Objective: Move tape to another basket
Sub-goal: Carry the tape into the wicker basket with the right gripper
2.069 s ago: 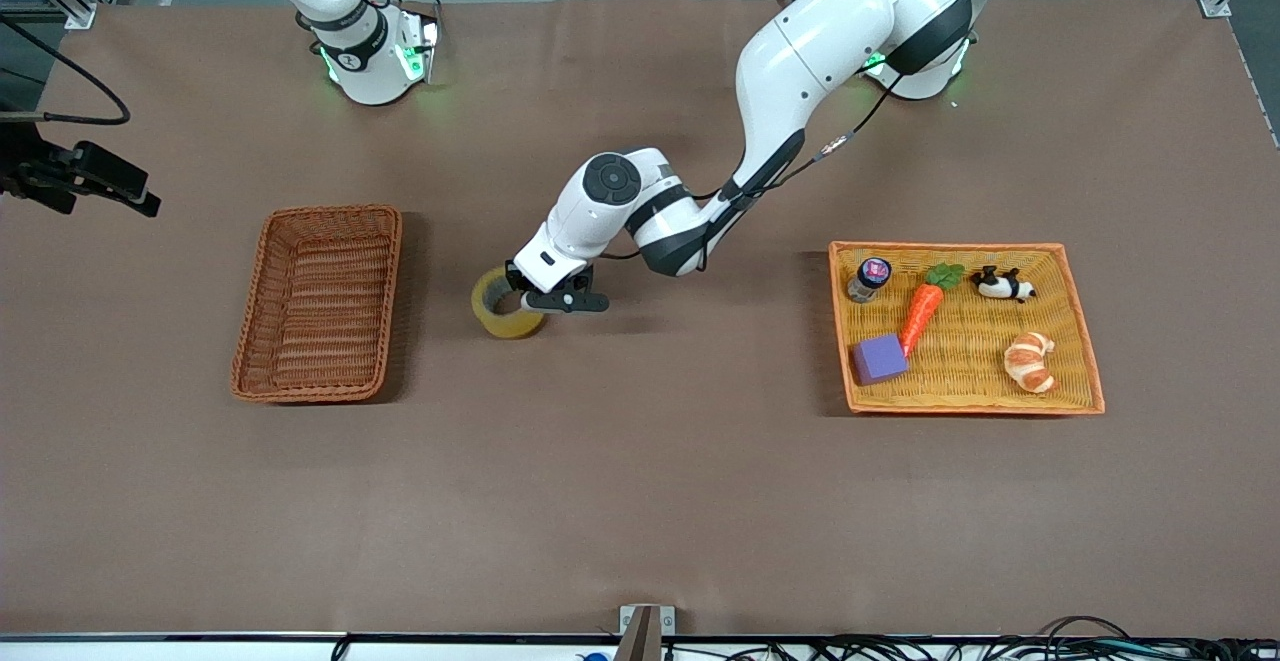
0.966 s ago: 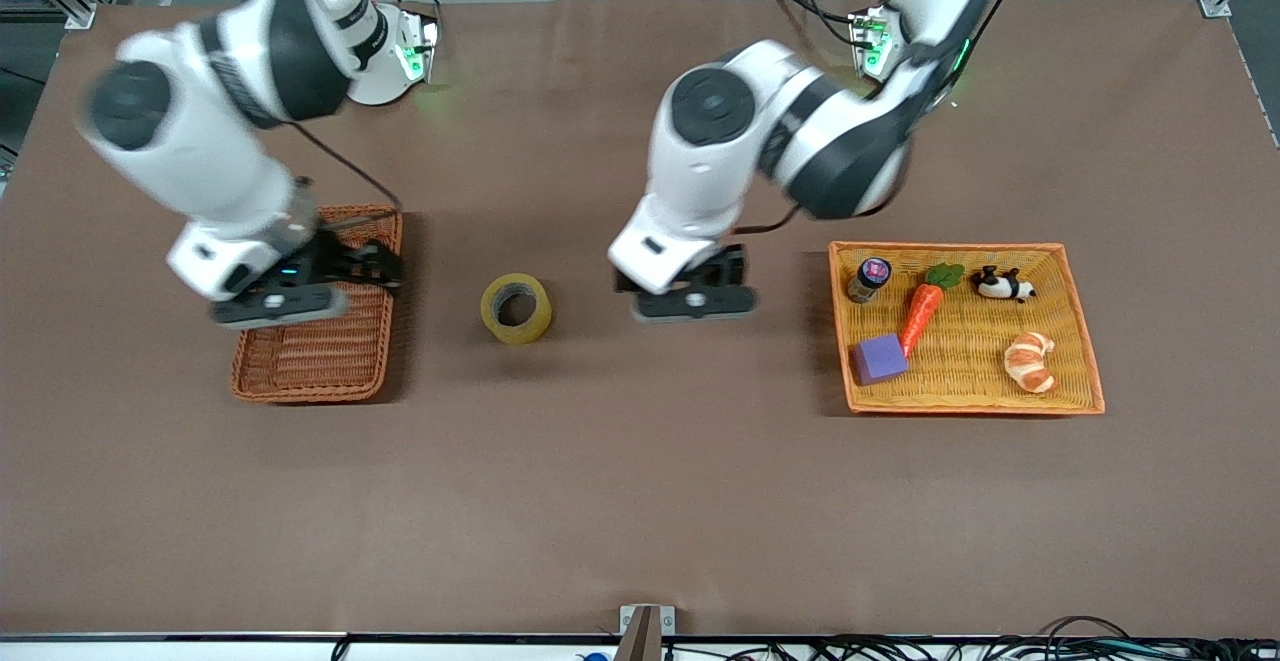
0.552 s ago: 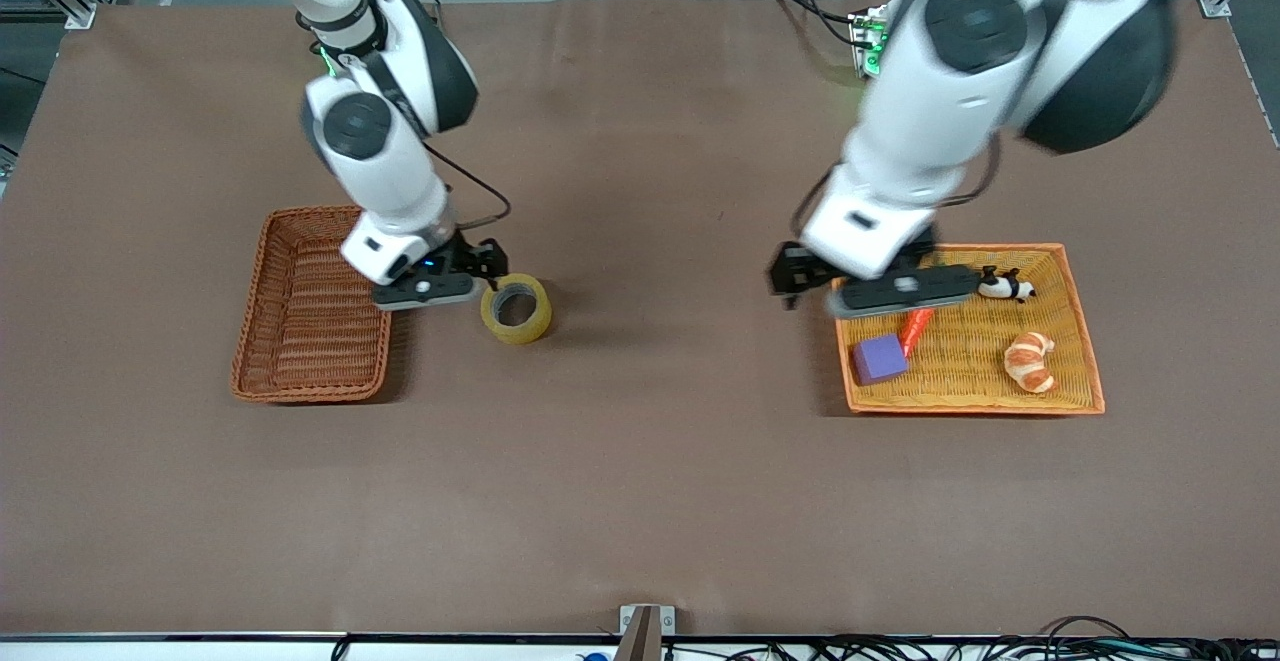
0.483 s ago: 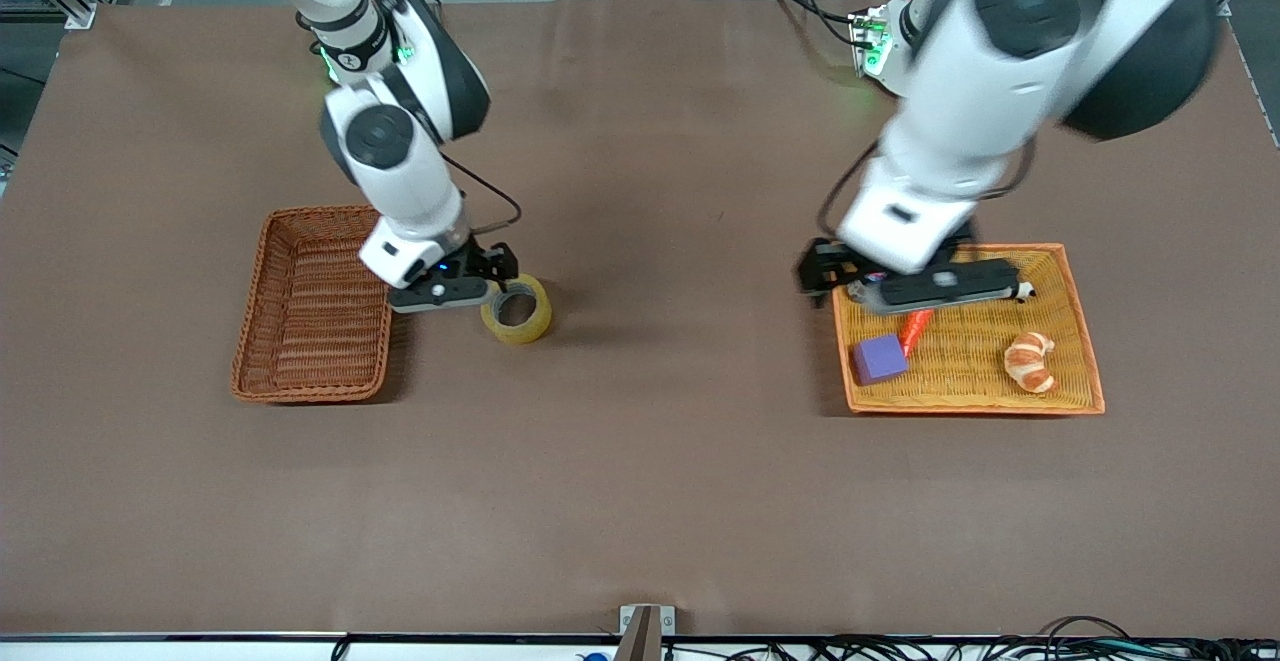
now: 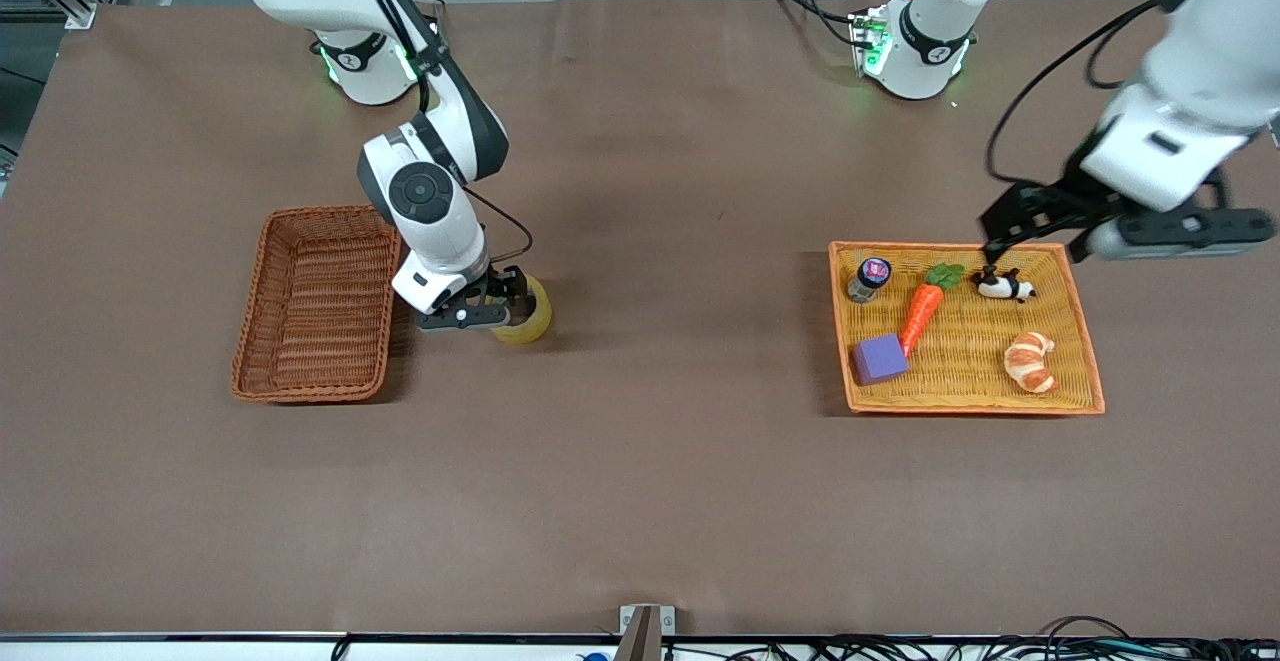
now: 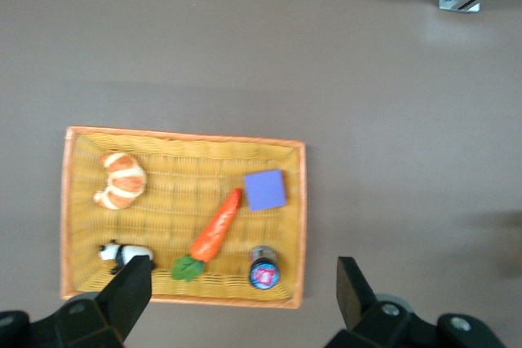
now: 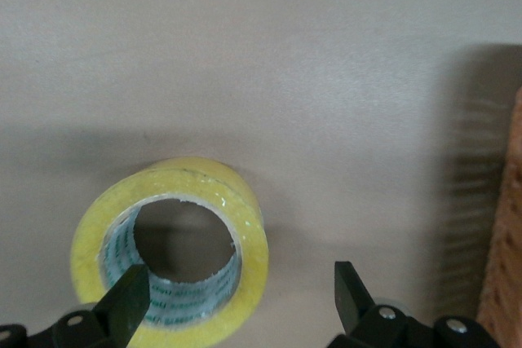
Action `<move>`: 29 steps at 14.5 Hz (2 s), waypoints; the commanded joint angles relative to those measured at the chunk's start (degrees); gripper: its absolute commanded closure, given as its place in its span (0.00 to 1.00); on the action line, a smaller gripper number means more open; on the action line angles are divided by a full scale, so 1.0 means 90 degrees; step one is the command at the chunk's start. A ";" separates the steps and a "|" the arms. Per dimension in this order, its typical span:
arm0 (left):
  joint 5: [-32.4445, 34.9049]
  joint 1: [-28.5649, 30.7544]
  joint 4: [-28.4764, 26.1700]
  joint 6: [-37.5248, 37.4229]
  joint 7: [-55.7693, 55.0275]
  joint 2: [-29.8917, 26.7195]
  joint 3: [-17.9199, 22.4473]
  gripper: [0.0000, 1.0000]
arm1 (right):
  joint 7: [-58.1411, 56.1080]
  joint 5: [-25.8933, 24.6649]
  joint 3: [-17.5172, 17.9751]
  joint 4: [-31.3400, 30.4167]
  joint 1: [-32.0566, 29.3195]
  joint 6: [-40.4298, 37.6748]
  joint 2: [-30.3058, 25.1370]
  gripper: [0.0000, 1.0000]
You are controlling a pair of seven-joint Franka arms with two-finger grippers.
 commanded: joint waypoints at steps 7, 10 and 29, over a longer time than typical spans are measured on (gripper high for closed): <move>-0.0032 0.0598 -0.0575 -0.0340 0.0406 -0.0320 -0.0098 0.00 | 0.0066 -0.0473 0.0011 -0.0231 0.0139 0.0793 0.0502 0.00; -0.0003 0.0773 -0.0575 -0.0330 0.0406 -0.0067 -0.0389 0.02 | 0.0056 -0.0473 0.0011 -0.0231 0.0120 0.0804 0.0571 0.08; 0.0124 0.0647 -0.0330 -0.0086 0.0308 0.0198 -0.0410 0.00 | -0.0370 -0.0414 -0.0028 0.0023 -0.1382 -0.0914 -0.1048 1.00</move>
